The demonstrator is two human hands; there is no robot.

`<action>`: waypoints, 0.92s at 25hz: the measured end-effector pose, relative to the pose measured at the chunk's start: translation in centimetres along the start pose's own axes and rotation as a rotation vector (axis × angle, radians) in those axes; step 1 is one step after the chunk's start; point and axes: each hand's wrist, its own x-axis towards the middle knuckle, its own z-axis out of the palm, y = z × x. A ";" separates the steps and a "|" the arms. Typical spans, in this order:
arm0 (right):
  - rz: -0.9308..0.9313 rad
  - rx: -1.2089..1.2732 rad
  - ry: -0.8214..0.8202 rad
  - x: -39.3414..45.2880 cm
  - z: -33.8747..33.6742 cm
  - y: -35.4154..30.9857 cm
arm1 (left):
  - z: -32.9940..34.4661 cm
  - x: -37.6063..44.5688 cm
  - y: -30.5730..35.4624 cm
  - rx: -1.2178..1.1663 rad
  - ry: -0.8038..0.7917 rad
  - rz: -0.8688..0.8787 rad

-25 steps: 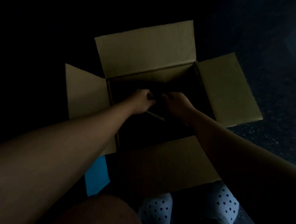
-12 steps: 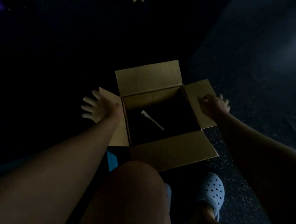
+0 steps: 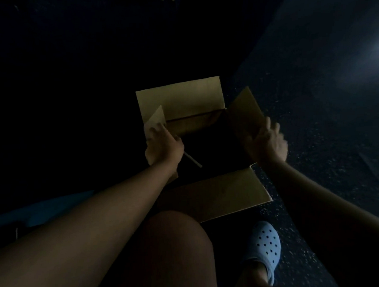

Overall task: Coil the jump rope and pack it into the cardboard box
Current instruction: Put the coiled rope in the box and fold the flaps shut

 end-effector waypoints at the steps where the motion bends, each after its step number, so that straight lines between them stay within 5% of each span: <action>1: -0.066 0.009 0.033 -1.1 0.8 -1.4 | 0.7 -0.1 0.3 0.020 -0.036 0.041; 7: -0.223 -0.342 0.060 -5.2 6.8 -6.3 | 6.0 -0.1 -0.4 0.102 -0.236 0.106; 11: -0.236 -0.416 -0.174 -7.3 11.7 -7.6 | 8.0 -0.6 -1.7 0.223 -0.253 0.215; 15: -0.241 -0.402 -0.227 -6.7 14.1 -6.8 | 10.2 0.2 -2.9 0.473 -0.116 0.333; 19: -0.270 -0.461 -0.291 -5.6 14.0 -6.6 | 9.9 0.7 -2.0 0.700 -0.167 0.374; 23: -0.396 -0.369 -0.255 -5.6 10.3 -6.1 | 7.3 1.3 -1.7 0.469 -0.154 0.402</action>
